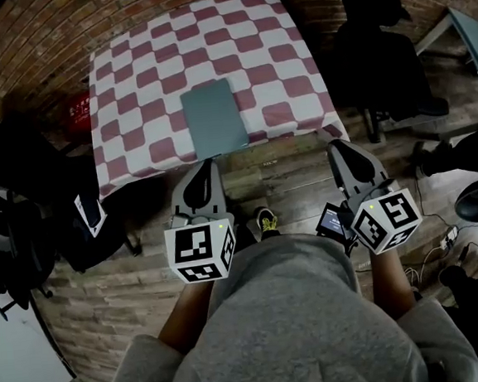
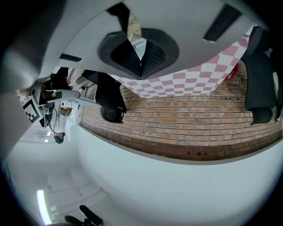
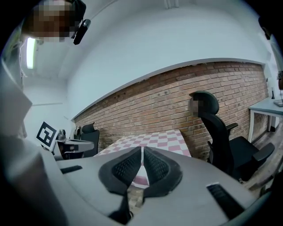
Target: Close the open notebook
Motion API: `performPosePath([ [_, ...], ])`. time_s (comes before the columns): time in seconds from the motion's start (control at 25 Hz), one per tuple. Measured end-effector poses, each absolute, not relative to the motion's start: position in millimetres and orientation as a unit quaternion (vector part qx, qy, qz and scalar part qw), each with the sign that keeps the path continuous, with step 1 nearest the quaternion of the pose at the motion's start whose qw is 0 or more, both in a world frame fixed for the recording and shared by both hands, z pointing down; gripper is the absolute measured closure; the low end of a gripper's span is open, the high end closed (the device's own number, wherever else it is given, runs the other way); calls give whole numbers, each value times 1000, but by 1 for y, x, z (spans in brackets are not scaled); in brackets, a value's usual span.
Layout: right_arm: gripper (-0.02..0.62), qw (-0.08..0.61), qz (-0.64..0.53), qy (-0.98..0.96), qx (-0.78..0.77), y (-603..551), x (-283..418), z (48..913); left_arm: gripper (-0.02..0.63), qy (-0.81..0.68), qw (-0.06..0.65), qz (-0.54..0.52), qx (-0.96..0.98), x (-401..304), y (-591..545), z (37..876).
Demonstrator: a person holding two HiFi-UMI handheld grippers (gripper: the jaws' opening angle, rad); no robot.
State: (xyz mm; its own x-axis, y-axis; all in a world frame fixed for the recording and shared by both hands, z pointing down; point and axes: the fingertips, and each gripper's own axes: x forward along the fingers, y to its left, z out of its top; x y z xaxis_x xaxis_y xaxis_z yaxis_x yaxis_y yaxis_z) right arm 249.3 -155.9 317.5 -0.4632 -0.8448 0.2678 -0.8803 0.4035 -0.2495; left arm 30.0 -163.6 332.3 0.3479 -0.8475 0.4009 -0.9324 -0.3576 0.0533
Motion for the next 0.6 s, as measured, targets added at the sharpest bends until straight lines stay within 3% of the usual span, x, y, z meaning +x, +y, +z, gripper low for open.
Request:
performPosePath([
  [0.6, 560, 45, 163, -854, 492, -164, 235, 307, 595, -587, 133, 140, 786, 9, -149, 317],
])
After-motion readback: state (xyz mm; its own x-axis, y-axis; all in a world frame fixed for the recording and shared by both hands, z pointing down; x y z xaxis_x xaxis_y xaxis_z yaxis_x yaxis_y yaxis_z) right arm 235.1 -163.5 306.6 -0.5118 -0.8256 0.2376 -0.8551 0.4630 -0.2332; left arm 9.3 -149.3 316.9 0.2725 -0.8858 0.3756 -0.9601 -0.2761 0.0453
